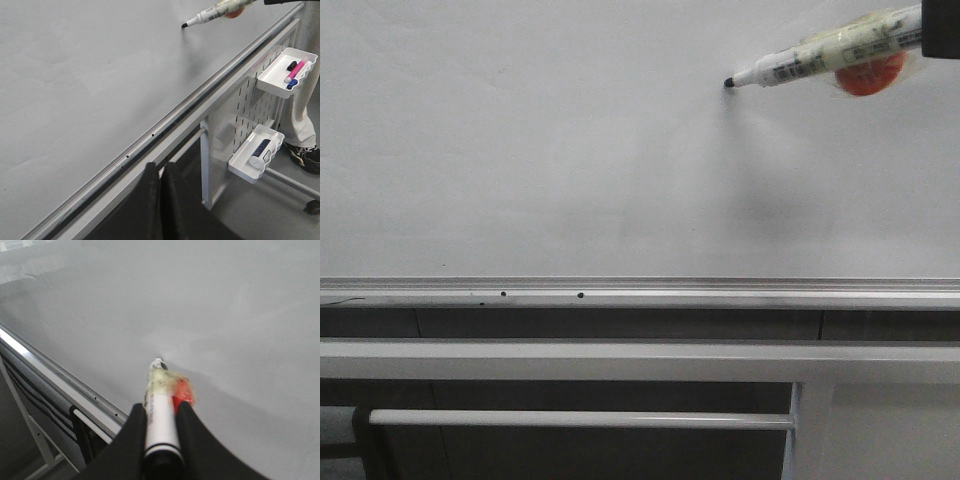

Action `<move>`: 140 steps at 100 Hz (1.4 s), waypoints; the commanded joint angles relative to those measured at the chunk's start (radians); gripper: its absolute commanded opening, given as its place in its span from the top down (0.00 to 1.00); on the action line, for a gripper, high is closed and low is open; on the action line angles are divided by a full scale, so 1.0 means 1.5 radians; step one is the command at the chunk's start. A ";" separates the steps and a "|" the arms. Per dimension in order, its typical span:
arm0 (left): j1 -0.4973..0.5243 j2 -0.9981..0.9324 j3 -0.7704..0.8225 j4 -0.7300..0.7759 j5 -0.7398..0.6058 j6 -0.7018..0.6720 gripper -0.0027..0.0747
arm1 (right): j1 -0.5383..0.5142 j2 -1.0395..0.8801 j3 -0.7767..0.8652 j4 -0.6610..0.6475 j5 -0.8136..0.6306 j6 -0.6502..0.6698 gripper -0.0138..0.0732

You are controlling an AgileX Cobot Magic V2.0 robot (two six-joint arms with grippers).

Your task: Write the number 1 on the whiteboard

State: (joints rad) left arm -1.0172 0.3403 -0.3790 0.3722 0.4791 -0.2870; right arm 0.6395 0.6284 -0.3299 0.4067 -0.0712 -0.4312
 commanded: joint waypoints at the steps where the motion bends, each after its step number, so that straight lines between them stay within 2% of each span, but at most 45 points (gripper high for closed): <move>1: -0.003 0.002 -0.018 0.008 -0.053 -0.008 0.99 | -0.003 0.015 -0.028 -0.006 -0.087 -0.005 0.91; 37: -0.003 0.002 -0.018 0.010 -0.053 -0.008 0.99 | -0.003 0.048 -0.026 -0.006 -0.063 -0.005 0.91; 81: -0.003 0.002 -0.018 0.010 -0.053 -0.008 0.99 | -0.003 0.143 -0.026 -0.006 -0.095 -0.005 0.91; 111: -0.003 0.002 -0.018 0.010 -0.053 -0.008 0.99 | -0.001 0.135 -0.027 -0.006 -0.087 -0.005 0.91; 125: -0.003 0.002 -0.018 0.010 -0.053 -0.008 0.99 | 0.034 0.119 -0.027 -0.006 -0.043 0.001 0.91; 140: -0.003 0.002 -0.018 0.010 -0.053 -0.008 0.99 | 0.114 0.094 -0.027 -0.002 -0.001 0.003 0.91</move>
State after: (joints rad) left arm -1.0172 0.3403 -0.3790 0.3760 0.4791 -0.2892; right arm 0.7542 0.7954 -0.3317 0.4067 -0.0474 -0.4261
